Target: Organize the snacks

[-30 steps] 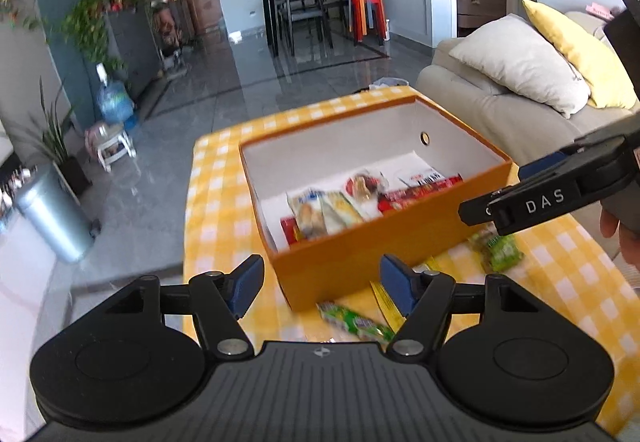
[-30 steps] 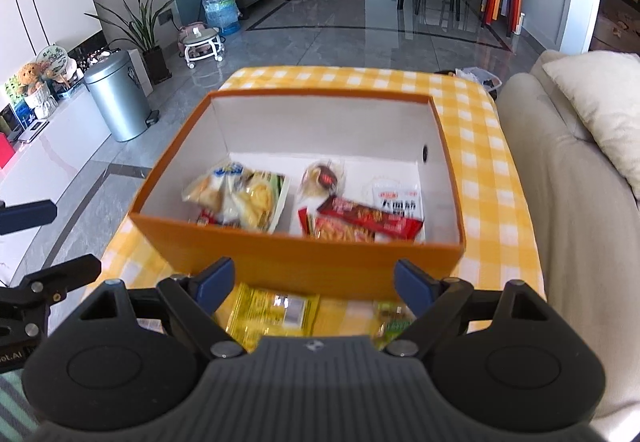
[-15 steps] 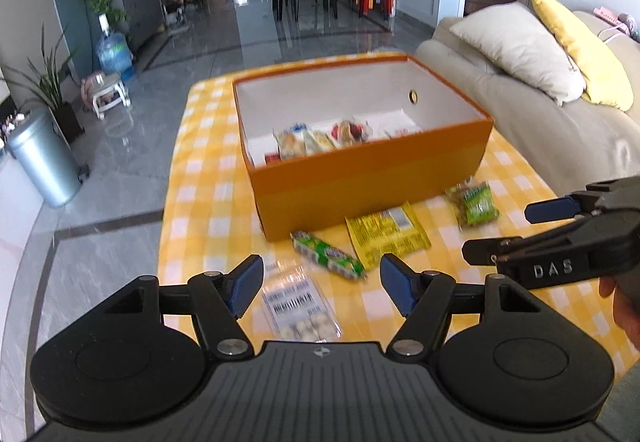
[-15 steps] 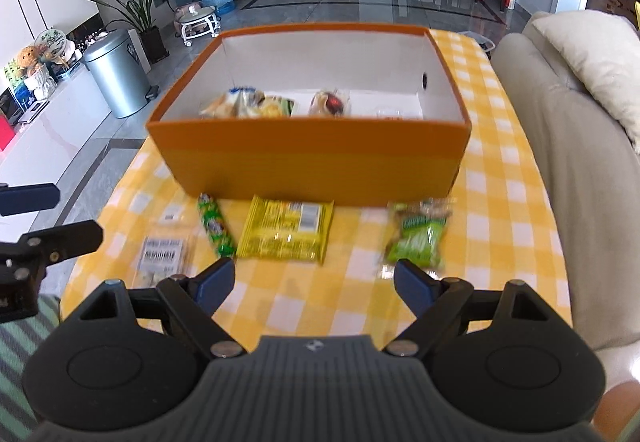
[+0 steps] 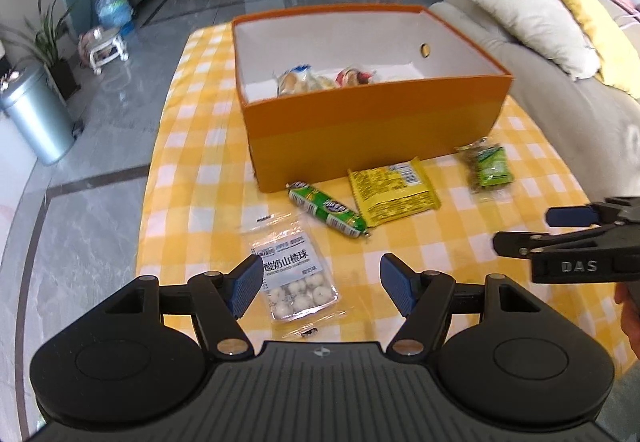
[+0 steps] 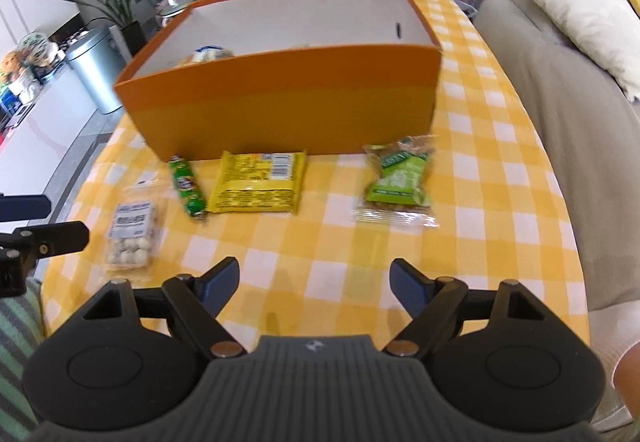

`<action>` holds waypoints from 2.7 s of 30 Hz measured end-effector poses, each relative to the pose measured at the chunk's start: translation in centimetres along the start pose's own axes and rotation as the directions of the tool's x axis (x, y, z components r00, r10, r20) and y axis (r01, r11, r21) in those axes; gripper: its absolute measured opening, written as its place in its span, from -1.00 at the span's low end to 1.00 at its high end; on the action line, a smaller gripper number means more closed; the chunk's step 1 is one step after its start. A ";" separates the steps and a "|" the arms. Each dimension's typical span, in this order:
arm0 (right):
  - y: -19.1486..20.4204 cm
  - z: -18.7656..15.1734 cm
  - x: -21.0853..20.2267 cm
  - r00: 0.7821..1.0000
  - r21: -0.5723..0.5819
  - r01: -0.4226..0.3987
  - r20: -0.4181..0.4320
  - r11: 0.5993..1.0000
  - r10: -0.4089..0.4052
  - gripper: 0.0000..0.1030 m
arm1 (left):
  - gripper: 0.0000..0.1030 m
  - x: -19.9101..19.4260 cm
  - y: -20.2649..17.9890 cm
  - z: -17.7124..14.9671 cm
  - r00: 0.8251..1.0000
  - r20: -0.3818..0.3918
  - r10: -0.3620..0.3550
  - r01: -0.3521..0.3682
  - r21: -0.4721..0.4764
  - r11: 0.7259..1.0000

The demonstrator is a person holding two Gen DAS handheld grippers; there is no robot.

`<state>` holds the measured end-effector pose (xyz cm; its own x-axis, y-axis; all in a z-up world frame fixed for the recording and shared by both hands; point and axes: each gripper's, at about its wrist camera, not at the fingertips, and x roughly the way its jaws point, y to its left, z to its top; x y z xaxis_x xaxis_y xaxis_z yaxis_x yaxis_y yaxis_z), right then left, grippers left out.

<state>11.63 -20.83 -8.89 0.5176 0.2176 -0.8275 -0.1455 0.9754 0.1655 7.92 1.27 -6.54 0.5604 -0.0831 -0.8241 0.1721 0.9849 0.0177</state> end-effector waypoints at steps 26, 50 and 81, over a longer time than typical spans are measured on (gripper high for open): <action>-4.1 3.7 4.6 0.990 0.170 0.126 0.042 0.977 -0.135 0.35 | 0.59 8.6 1.1 0.6 0.966 -0.227 0.121 -0.172 -0.222 0.960; -4.7 5.2 8.2 0.987 0.152 0.151 0.028 0.977 -0.157 -0.11 | 0.35 9.3 0.9 0.7 0.974 -0.192 0.121 -0.164 -0.227 0.960; -1.0 4.1 1.6 0.997 0.051 0.065 -0.047 0.997 -0.062 -0.77 | 0.22 1.9 -1.3 1.8 0.998 -0.065 0.012 -0.030 -0.271 0.962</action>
<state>16.11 -21.28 -8.18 0.4855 0.1546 -0.8604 -0.0689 0.9879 0.1386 10.21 -0.41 -7.14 0.5082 -0.0609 -0.8591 -0.0706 0.9912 -0.1120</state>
